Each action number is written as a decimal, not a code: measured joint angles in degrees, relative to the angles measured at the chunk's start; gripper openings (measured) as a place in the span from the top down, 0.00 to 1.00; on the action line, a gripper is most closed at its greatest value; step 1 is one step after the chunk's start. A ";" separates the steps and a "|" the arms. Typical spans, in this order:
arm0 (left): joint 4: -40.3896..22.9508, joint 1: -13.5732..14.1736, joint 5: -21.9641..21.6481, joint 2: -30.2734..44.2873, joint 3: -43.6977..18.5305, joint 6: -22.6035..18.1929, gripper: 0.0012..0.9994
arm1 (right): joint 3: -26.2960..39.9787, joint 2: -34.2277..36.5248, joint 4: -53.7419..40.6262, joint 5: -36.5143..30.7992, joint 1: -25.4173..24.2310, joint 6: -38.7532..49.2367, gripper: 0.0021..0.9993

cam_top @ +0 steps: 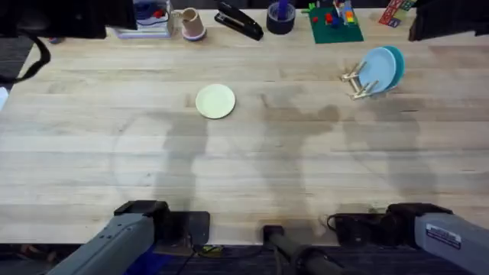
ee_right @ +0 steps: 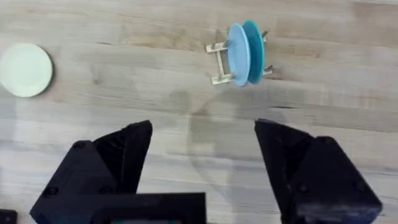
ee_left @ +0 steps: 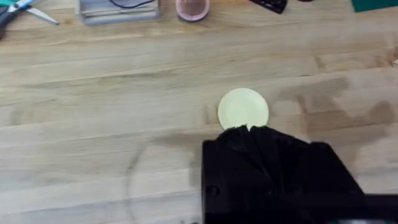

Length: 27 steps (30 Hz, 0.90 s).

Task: Pick up the plates from the table one by one and place each into a slot on the dish rack.

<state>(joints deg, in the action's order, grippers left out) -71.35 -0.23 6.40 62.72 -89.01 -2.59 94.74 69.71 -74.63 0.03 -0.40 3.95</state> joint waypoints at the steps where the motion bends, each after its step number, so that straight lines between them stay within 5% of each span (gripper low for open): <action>1: 0.00 0.00 0.51 0.00 0.00 0.01 0.96 | 0.00 0.00 0.00 -0.02 0.00 0.00 0.00; 15: -1.22 -0.02 3.28 3.89 -0.42 11.87 0.96 | 0.00 0.00 0.00 0.00 0.00 0.22 0.00; 27: -3.50 -0.02 10.72 17.09 -0.40 12.01 0.96 | 0.00 0.00 0.00 -0.02 0.00 0.22 0.00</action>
<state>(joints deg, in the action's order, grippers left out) -74.86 -0.25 17.12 79.81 -89.42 9.42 94.74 69.71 -74.63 0.01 -0.40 4.16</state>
